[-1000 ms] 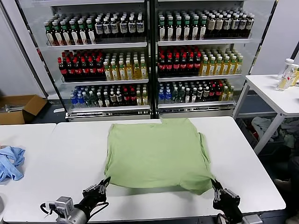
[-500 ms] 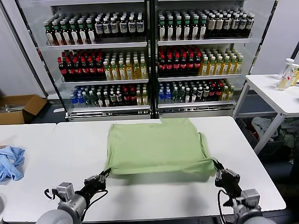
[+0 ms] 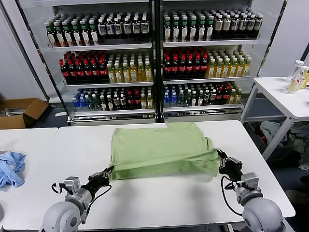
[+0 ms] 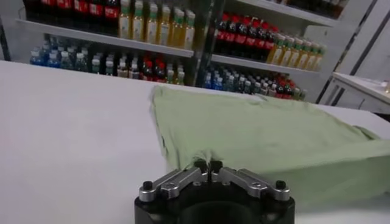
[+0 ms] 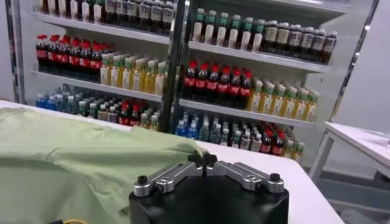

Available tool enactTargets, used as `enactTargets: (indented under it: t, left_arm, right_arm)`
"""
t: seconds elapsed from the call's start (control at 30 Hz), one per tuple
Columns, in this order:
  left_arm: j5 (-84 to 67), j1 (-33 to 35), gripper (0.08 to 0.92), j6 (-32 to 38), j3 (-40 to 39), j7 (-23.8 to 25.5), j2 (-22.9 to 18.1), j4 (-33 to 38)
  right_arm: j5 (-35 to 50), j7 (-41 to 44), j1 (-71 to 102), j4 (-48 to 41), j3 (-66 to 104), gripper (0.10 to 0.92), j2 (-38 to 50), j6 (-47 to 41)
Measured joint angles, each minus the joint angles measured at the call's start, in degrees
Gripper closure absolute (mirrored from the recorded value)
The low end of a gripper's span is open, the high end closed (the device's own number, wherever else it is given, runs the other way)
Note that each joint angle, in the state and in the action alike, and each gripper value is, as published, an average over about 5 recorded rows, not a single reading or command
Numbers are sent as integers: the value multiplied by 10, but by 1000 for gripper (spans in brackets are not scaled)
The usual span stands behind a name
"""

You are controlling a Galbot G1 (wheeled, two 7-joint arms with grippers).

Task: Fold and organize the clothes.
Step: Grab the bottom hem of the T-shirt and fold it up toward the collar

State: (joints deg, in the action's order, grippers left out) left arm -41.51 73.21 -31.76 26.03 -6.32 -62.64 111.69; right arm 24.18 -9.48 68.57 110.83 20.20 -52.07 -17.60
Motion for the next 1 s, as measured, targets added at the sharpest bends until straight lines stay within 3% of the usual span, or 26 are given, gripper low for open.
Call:
enactTargets:
  t: [0.43,0.53,1.0]
  left_arm:
    - [16,-44,916,8,-26,0,-10,-49]
    - [21,-52,881,9,-30,0,-13,-59]
    - [35,-74,480,23,-35,-4,-29,-78]
  right_arm:
    - [-36,16,-81,-64,-50,918,9,-4]
    - [-44,18,-96,-74,-61,900,6,-10]
    - [-60,18,-89,-71,-67,514,-6,-55]
